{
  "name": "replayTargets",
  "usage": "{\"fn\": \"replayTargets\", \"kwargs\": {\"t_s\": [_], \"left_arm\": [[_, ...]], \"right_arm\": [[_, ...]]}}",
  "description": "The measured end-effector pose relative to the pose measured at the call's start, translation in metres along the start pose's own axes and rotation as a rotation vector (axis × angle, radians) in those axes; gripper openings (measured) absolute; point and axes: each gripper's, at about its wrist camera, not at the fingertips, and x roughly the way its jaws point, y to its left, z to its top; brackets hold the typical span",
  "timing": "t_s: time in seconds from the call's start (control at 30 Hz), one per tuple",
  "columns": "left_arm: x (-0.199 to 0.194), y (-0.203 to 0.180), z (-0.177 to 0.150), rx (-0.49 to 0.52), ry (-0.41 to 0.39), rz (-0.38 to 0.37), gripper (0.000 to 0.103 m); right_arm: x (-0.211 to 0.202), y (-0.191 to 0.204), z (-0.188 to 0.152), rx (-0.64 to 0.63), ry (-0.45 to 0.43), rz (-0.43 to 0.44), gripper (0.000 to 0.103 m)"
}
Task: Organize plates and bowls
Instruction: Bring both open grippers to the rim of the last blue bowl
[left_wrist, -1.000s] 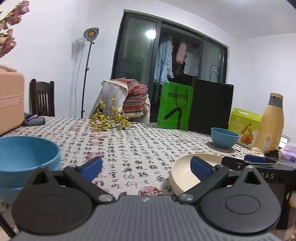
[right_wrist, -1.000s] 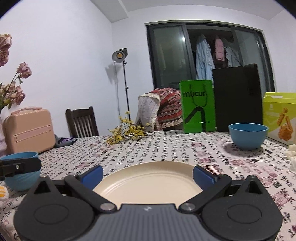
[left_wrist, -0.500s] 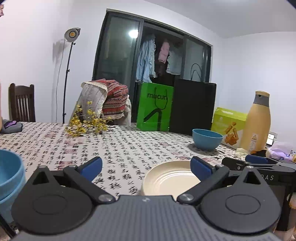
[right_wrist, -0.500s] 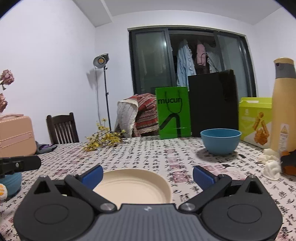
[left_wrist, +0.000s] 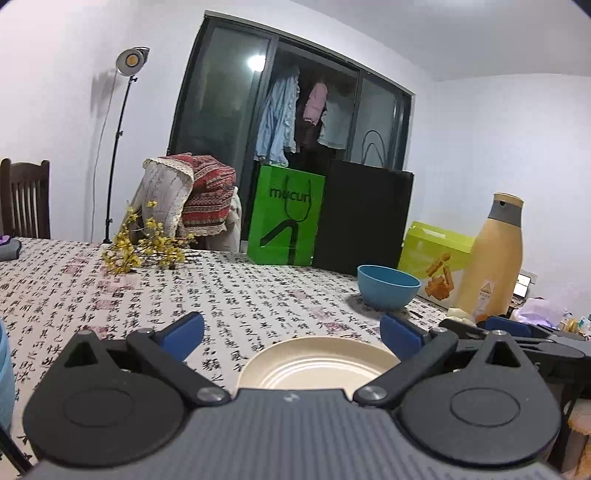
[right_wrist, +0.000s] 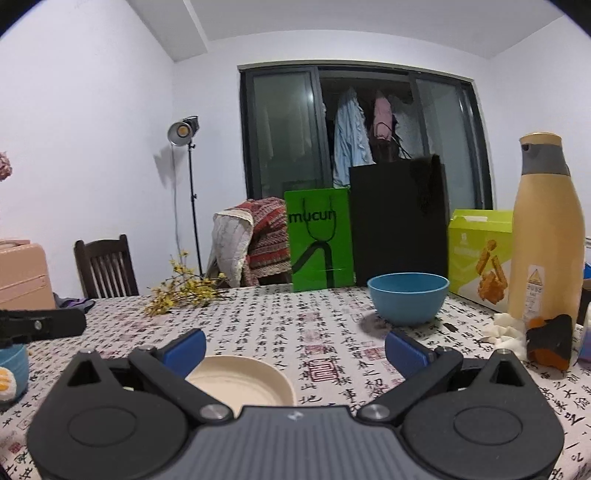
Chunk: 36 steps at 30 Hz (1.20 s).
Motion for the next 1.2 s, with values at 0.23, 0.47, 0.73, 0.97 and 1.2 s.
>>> {"fn": "replayTargets", "kwargs": {"t_s": [0.23, 0.47, 0.73, 0.97, 1.2], "left_arm": [[0.007, -0.015, 0.008, 0.014, 0.000, 0.015, 0.103], [0.015, -0.025, 0.021, 0.022, -0.004, 0.024, 0.103], [0.032, -0.043, 0.039, 0.043, 0.024, 0.023, 0.103], [0.055, -0.055, 0.056, 0.035, 0.050, 0.028, 0.103], [0.091, -0.064, 0.078, 0.017, 0.106, 0.025, 0.103]], "right_arm": [[0.005, -0.007, 0.007, 0.013, 0.001, -0.015, 0.103], [0.009, -0.013, 0.014, 0.023, -0.005, -0.043, 0.103], [0.017, -0.026, 0.030, 0.038, -0.004, -0.060, 0.103], [0.030, -0.041, 0.048, 0.092, -0.003, -0.088, 0.103], [0.047, -0.055, 0.066, 0.072, -0.015, -0.119, 0.103]]}}
